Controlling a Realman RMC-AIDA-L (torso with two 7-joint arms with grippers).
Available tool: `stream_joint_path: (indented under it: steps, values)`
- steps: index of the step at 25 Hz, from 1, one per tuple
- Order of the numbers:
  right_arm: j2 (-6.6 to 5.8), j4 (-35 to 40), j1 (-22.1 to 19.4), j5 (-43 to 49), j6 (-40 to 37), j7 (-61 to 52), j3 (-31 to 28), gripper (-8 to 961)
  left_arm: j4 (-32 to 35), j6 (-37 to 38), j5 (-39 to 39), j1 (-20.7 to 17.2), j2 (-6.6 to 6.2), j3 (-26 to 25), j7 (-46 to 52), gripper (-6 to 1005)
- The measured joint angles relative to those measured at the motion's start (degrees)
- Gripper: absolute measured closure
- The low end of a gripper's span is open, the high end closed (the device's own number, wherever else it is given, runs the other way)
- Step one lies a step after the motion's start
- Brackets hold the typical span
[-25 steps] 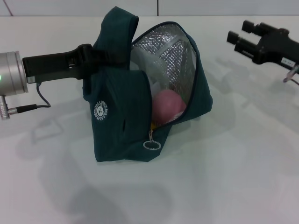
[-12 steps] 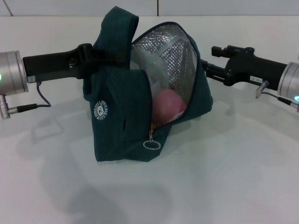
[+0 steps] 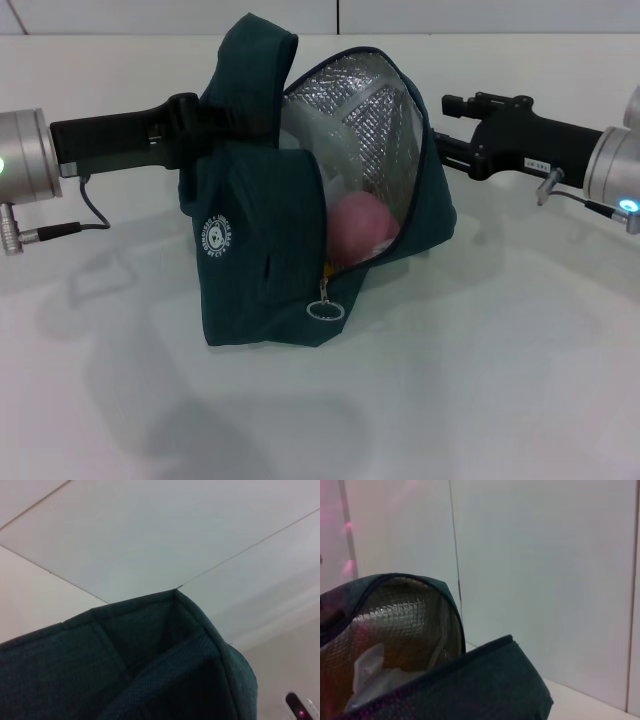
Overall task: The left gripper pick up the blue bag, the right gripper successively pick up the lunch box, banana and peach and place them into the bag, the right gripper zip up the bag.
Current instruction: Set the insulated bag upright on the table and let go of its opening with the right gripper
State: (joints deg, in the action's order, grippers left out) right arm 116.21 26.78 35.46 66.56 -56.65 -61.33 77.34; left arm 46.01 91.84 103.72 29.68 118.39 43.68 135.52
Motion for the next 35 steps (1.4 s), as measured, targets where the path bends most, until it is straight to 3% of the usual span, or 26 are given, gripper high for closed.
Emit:
stream_joint_path:
  steps: [17,20,31,35]
  values:
    - [-0.02,-0.07,0.84,-0.64,0.75,2.21,1.2,454,-0.08,0.0,0.0,-0.24,0.09,0.0,0.0,970]
    - [-0.02,-0.07,0.89,-1.84,0.76,2.81,2.13,669,-0.07,0.0,0.0,-0.22,0.09,0.0,0.0,970]
    - [-0.02,0.84,0.29,-5.27,-0.15,4.16,2.95,870,-0.03,0.0,-0.28,-0.25,0.08,0.0,-0.01,970]
    - [-0.35,5.22,-3.12,-8.77,-4.24,4.59,2.57,888,0.0,0.29,-1.93,-0.07,0.08,0.07,-0.8,970]
